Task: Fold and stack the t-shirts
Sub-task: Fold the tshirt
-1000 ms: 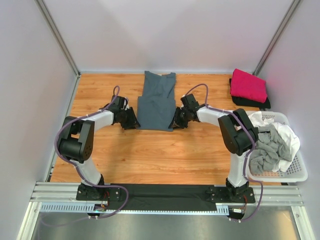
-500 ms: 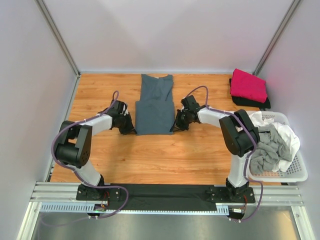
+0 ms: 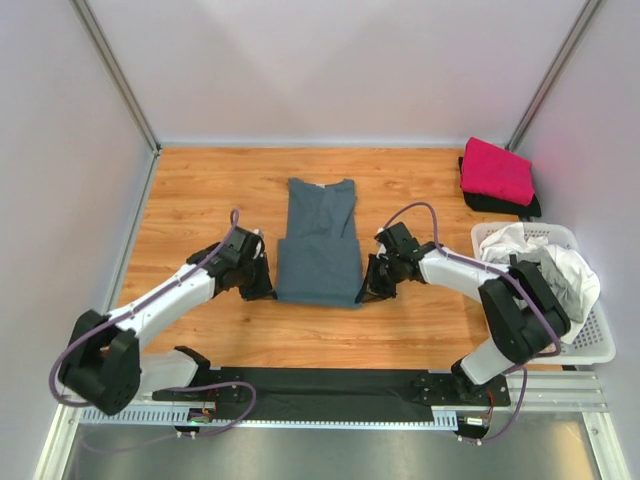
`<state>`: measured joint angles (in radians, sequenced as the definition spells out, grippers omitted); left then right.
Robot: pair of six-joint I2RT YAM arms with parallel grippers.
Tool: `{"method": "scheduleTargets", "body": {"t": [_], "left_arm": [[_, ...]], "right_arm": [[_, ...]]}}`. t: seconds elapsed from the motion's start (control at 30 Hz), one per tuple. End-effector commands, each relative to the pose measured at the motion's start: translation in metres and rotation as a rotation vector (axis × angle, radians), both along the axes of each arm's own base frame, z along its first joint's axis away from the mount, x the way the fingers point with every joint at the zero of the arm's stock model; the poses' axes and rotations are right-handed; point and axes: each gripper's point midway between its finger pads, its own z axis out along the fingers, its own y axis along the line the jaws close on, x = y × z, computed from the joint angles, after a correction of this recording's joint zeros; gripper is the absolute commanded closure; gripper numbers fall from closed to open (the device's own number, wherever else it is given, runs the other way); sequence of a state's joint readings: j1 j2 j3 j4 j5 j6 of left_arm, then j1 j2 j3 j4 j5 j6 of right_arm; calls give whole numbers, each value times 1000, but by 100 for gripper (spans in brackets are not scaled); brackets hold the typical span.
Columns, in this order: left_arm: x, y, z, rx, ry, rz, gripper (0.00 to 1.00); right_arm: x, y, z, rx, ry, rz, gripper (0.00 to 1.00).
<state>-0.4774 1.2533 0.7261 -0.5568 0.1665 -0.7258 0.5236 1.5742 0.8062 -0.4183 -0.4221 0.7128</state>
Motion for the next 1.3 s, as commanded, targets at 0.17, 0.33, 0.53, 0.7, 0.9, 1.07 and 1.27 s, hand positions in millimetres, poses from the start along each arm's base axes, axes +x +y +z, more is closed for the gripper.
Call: {"method": "scheduleTargets", "body": {"t": [0.17,0.33,0.53,0.7,0.9,1.07,1.27], "left_arm": [[-51,34,25,52,-17,139,100],[-59,40,53,36,-46,155,100],[-44,46,90,66,-125,183,100],[-17,49,123,134,-196,195,100],[23,52,150,224,-267,214,100],[48,37,138,186,-204,208,100],[88,28,123,95,-162,247,100]], "right_arm": [[-29,-19,20,-52,-26,-48,100],[-33,-19,36,-39,-34,-86,99],[-27,-29,66,-77,-87,-142,99],[11,-35,122,-126,-260,-190,100],[57,-23,158,-131,-382,-202,99],[95,-11,144,-177,-313,-177,99],[146,-6,136,-175,-282,-201,100]]}}
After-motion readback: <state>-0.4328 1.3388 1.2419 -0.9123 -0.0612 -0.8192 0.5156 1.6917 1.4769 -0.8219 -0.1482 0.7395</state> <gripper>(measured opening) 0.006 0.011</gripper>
